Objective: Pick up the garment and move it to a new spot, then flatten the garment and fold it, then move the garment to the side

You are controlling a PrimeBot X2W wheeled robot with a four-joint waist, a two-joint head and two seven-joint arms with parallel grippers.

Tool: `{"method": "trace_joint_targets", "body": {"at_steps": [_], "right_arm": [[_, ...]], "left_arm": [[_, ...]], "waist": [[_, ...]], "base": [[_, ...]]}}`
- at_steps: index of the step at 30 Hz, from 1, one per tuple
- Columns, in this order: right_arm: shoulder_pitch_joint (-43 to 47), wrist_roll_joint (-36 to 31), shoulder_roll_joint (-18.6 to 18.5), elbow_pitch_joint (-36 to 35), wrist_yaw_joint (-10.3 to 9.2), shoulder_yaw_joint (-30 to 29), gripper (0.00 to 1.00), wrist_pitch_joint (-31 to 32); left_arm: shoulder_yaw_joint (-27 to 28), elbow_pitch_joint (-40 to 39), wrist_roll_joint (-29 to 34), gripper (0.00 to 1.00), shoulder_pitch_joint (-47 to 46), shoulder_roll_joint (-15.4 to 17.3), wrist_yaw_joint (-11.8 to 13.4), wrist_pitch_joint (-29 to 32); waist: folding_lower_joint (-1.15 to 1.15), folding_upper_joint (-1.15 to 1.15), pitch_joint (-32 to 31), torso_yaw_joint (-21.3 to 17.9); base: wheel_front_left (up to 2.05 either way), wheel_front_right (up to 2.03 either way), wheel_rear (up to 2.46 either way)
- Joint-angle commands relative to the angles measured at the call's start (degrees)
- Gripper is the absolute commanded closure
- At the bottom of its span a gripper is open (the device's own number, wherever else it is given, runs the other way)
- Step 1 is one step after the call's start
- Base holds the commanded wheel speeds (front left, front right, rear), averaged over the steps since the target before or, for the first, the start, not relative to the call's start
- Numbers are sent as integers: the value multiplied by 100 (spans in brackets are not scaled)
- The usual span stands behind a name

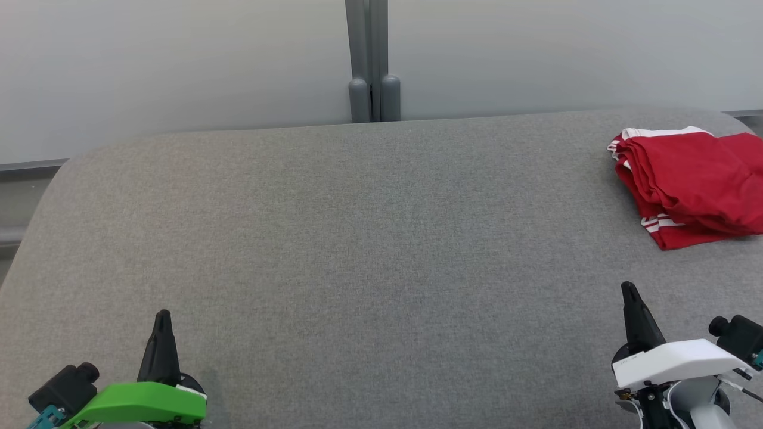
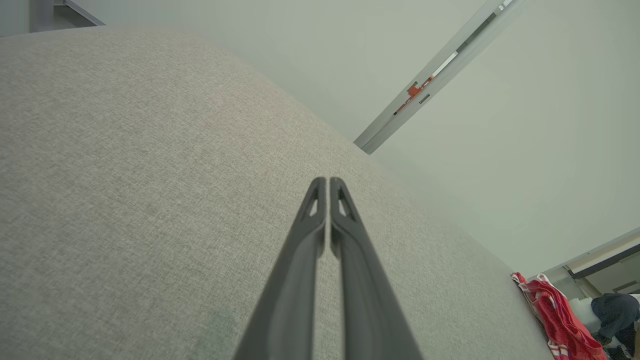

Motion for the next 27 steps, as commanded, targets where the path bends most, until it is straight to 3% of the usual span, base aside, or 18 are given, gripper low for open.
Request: {"method": "trace_joint_targets", "body": {"at_steps": [1,27], "right_arm": [[-163,196,1,-51,-1,-44,100,43],[-298,1858,99,-18,-3,-224,100,511]], "left_arm": [[40,-89,-202,100,-182,27,-10,42],[122,-130,-1974,100,-328,26,-17,513]], "waist": [[0,0,1,-1],[0,0,21,-13]], "base": [[0,0,0],[0,0,0]]}}
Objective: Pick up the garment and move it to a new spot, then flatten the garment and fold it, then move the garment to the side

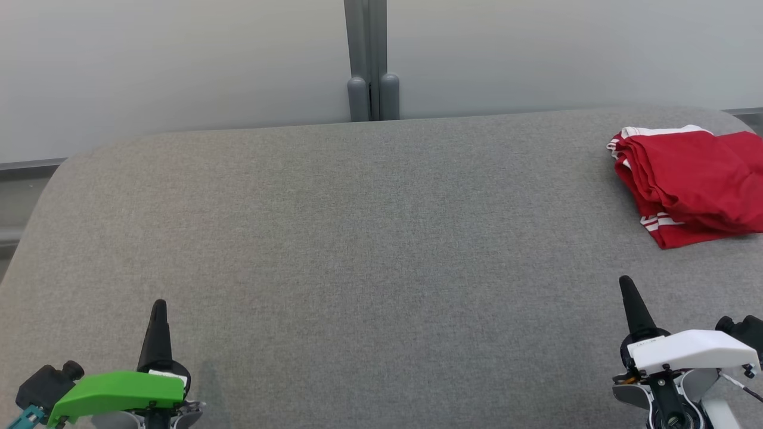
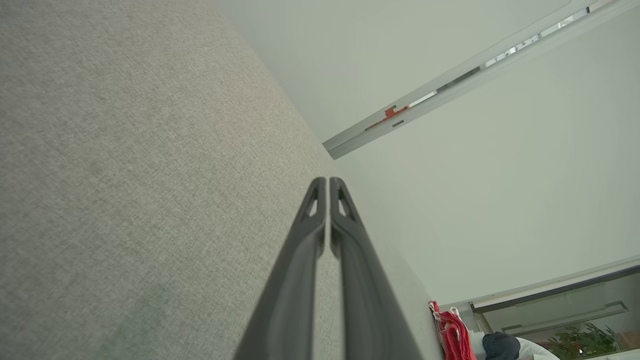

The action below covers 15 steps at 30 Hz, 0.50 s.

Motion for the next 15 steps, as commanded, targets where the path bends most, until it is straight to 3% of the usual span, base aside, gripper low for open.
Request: {"method": "trace_joint_targets", "body": {"at_steps": [1,15], "right_arm": [[-140,162,-12,-30,-2,-39,100,44],[-199,898,37,-15,-1,-118,100,251]], "left_arm": [[23,-68,-192,100,-157,27,-17,40],[61,-85,-966,100,-216,26,-21,247]], "waist": [[0,0,1,-1],[0,0,12,-7]], "base": [[0,0,0],[0,0,0]]}}
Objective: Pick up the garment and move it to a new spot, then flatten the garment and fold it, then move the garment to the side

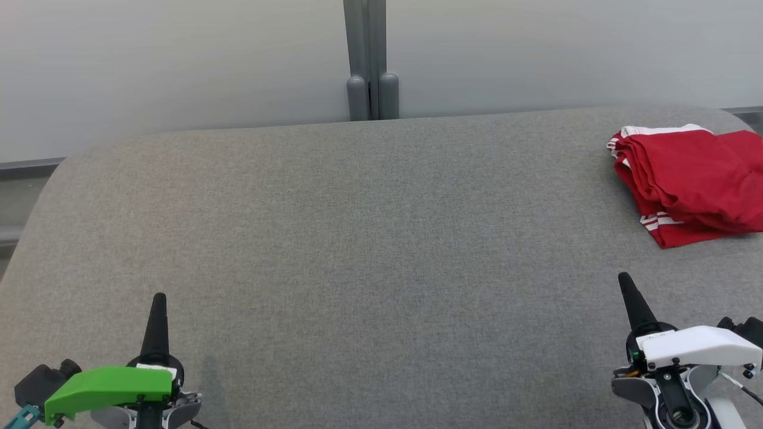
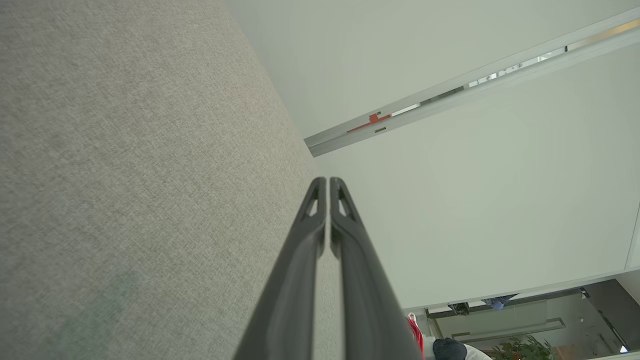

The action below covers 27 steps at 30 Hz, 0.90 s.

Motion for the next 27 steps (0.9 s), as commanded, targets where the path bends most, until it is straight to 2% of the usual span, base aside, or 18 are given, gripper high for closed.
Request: {"method": "trace_joint_targets", "body": {"at_steps": [1,27], "right_arm": [[-129,150,0,-22,2,-32,100,37],[-215,1316,72,7,2,-158,100,367]], "left_arm": [[26,-59,-145,100,-129,26,-21,37],[86,-84,-1401,100,-233,24,-28,365]], "waist": [[0,0,1,0],[0,0,21,-13]], "base": [[0,0,0],[0,0,0]]}}
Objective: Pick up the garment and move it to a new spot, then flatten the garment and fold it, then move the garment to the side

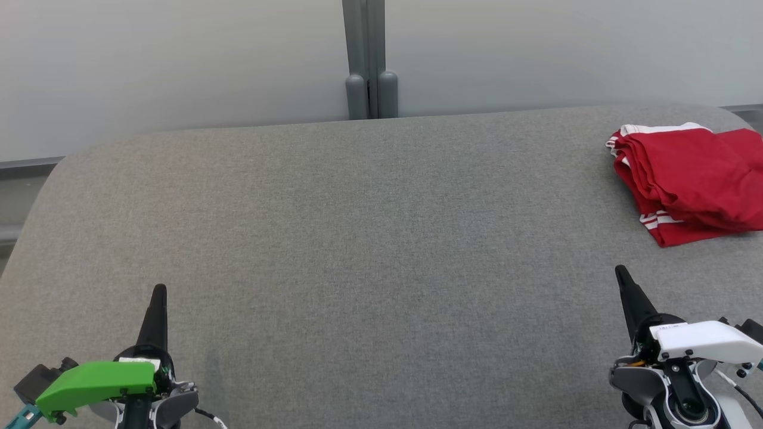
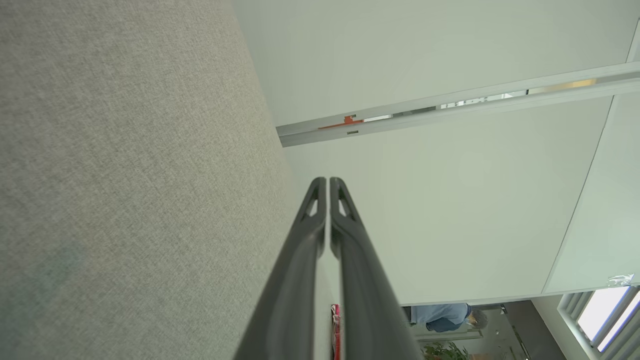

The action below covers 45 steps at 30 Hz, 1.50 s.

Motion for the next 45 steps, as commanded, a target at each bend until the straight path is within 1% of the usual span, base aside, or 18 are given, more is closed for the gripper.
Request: {"method": "trace_joint_targets", "body": {"at_steps": [1,21,45], "right_arm": [[-101,123,-1,-2,3,-27,100,39],[-137,855,48,20,2,-105,100,248],[-137,870,45,20,2,-103,100,257]], "left_arm": [[30,-44,-145,100,-128,23,-28,37],[64,-53,-934,100,-166,21,-33,240],[62,-53,-927,100,-168,21,-33,248]], "waist": [[0,0,1,-1],[0,0,16,-10],[0,0,17,-11]], "base": [[0,0,0],[0,0,0],[0,0,0]]}}
